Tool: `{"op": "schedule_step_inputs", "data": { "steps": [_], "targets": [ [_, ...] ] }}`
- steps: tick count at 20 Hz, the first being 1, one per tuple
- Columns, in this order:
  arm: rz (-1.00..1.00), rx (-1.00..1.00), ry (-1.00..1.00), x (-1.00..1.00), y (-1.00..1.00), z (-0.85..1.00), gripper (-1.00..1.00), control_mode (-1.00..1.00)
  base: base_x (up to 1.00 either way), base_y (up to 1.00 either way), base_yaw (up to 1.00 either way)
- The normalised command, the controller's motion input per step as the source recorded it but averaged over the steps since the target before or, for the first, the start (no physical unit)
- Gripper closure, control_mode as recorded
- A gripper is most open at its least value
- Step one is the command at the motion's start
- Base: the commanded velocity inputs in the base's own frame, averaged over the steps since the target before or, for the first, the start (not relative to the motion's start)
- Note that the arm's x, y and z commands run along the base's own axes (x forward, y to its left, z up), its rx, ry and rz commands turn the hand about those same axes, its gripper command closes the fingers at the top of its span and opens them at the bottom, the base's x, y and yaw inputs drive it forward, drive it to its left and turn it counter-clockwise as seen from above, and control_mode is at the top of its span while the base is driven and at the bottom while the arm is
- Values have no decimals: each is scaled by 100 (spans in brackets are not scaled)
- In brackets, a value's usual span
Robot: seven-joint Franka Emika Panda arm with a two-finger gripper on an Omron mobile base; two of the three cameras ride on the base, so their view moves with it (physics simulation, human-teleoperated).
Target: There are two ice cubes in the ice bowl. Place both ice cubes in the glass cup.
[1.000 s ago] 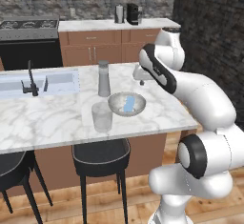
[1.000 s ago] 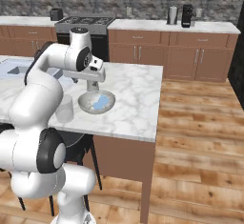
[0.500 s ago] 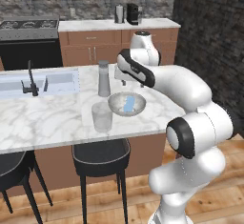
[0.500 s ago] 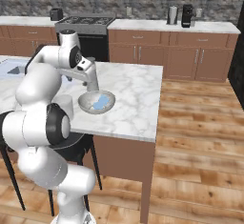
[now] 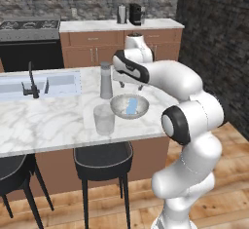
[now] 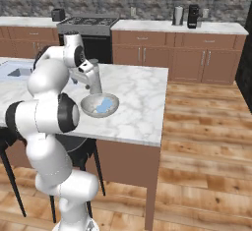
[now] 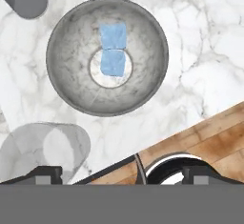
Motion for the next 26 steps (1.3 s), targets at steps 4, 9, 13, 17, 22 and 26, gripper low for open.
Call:
{"op": "schedule_step_inputs", "data": {
  "steps": [4,9,13,17,22,26],
  "targets": [
    [-8,0,5,31,0,-54,-100,-100,0,0,0],
    [-4,0,1,21,0,-52,-100,-100,0,0,0],
    [-1,0,0,17,0,-52,-100,-100,0,0,0],
    [0,0,0,18,0,-51,-100,-100,0,0,0],
    [0,0,0,35,-2,-28,-100,-100,0,0,0],
    [0,0,0,25,-6,-23,-100,-100,0,0,0]
  ]
}}
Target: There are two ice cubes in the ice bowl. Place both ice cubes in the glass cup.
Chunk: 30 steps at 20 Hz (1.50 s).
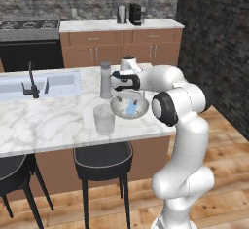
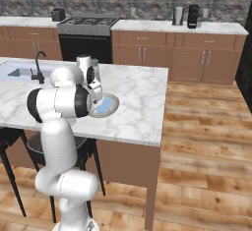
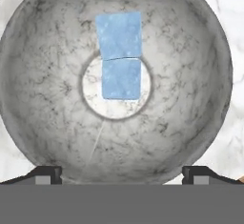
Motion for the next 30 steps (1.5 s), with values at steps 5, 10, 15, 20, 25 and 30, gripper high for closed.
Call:
{"op": "schedule_step_inputs", "data": {
  "steps": [5,10,15,20,25,30],
  "targets": [
    [3,0,0,2,-19,-27,-100,-100,0,0,0],
    [6,0,0,0,-20,-25,-100,-100,0,0,0],
    [5,0,0,12,-7,-24,-100,-100,0,0,0],
    [0,0,0,31,0,-19,-100,-100,0,0,0],
    [2,0,0,18,0,-26,-100,-100,0,0,0],
    [4,0,0,1,0,-28,-100,-100,0,0,0]
  ]
}}
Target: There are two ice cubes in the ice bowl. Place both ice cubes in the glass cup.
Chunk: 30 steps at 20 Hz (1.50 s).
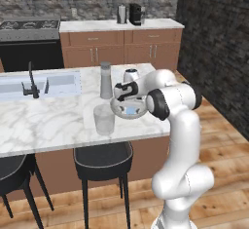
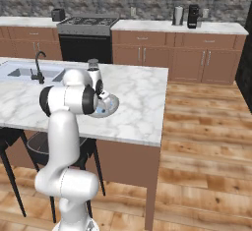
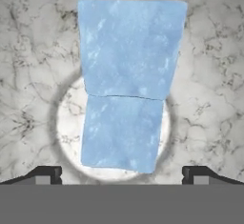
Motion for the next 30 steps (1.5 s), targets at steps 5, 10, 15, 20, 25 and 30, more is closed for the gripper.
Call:
{"op": "schedule_step_inputs", "data": {
  "steps": [5,10,15,20,25,30],
  "targets": [
    [3,0,0,19,0,-17,-100,-100,0,0,0],
    [3,0,0,25,0,-16,-100,-100,0,0,0],
    [3,0,0,19,-3,-19,-100,-100,0,0,0],
    [3,0,0,-9,-2,-26,100,-100,0,0,0],
    [0,0,3,-8,0,-1,100,-100,0,0,0],
    [0,0,-18,-17,0,75,100,-100,0,0,0]
  ]
}}
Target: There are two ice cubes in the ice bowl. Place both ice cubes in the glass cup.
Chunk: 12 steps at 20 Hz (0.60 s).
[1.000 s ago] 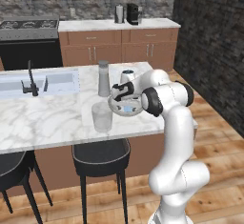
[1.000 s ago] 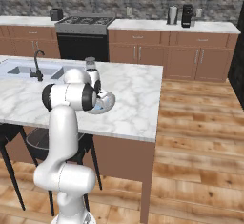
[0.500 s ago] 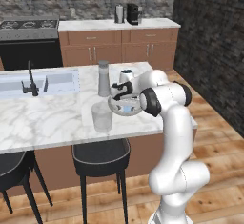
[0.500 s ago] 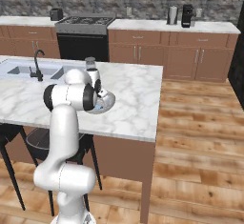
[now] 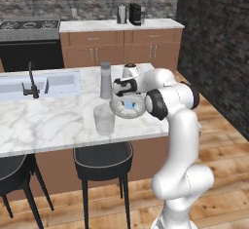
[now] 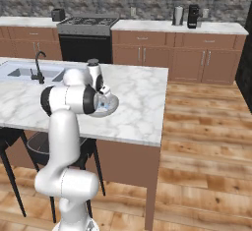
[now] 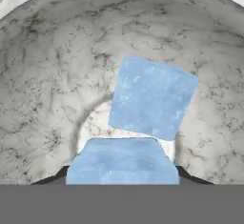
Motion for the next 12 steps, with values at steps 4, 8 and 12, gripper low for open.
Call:
{"op": "schedule_step_inputs", "data": {
  "steps": [4,8,12],
  "targets": [
    [0,0,-12,-49,0,100,100,-100,0,0,0],
    [0,0,-1,-100,0,96,100,-100,0,0,0],
    [2,0,0,-100,5,75,100,-100,0,0,0]
  ]
}}
